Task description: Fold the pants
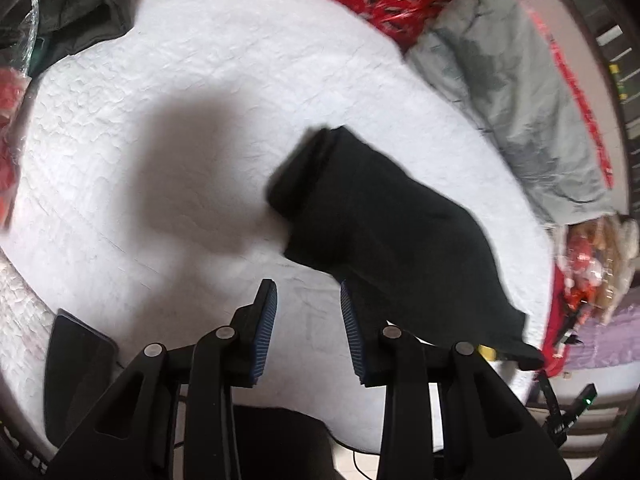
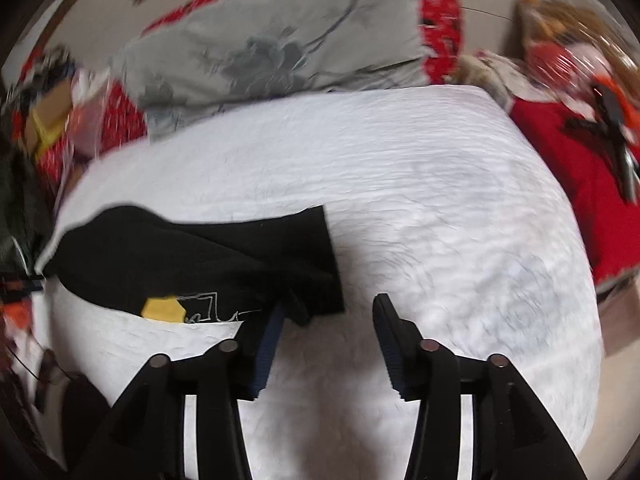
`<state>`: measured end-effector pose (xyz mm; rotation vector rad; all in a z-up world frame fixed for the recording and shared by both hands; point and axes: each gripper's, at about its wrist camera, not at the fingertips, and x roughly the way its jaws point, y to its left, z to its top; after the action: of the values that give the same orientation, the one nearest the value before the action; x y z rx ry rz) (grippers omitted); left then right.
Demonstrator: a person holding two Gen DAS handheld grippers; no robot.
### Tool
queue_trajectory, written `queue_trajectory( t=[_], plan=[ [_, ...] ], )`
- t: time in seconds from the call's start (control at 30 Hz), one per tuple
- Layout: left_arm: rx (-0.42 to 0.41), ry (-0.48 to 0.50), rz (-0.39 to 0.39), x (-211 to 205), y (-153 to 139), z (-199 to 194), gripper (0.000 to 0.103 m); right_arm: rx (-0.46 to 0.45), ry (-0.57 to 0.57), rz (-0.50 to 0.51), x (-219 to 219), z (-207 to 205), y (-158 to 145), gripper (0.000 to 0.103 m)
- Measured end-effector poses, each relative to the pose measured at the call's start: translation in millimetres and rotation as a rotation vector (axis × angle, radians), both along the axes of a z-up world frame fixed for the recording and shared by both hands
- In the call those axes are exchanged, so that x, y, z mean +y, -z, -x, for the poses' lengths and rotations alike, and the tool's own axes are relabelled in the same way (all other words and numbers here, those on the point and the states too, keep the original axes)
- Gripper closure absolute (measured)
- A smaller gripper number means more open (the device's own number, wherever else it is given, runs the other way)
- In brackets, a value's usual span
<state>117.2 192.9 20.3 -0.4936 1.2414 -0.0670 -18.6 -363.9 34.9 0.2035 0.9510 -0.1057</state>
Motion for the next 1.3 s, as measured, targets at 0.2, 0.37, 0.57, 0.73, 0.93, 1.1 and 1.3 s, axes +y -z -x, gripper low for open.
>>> queue_trajectory(
  t=[0.2, 0.37, 0.57, 0.73, 0.93, 1.1, 1.3],
  plan=[
    [0.016, 0.055, 0.028, -34.5, 6.6, -9.3, 0.054, -0.014, 0.088, -0.321, -21.7, 4.6, -13.6, 0.043],
    [0.101, 0.044, 0.036, -45.4, 34.7, -27.8, 0.054, 0.080, 0.139, -0.631, -10.1, -17.5, 16.6, 0.043],
    [0.129, 0.009, 0.080, -34.8, 45.4, -34.2, 0.054, 0.221, 0.187, -0.903, 15.7, -21.0, 48.1, 0.043],
    [0.125, 0.011, 0.085, -37.3, 48.7, -38.7, 0.054, 0.100, 0.203, -0.824, 13.8, -0.5, 14.0, 0.039],
    [0.126, 0.017, 0.086, -47.8, 50.5, -42.6, 0.054, 0.134, 0.163, -0.925, 33.0, -14.0, 21.2, 0.034],
    [0.133, -0.003, 0.107, -43.7, 52.4, -48.2, 0.054, 0.154, 0.338, -0.922, 25.1, -31.8, 56.8, 0.034],
    [0.119, -0.063, 0.113, -39.0, 49.8, -65.8, 0.090, 0.131, 0.499, -0.872, 5.9, -44.0, 79.0, 0.083]
  ],
)
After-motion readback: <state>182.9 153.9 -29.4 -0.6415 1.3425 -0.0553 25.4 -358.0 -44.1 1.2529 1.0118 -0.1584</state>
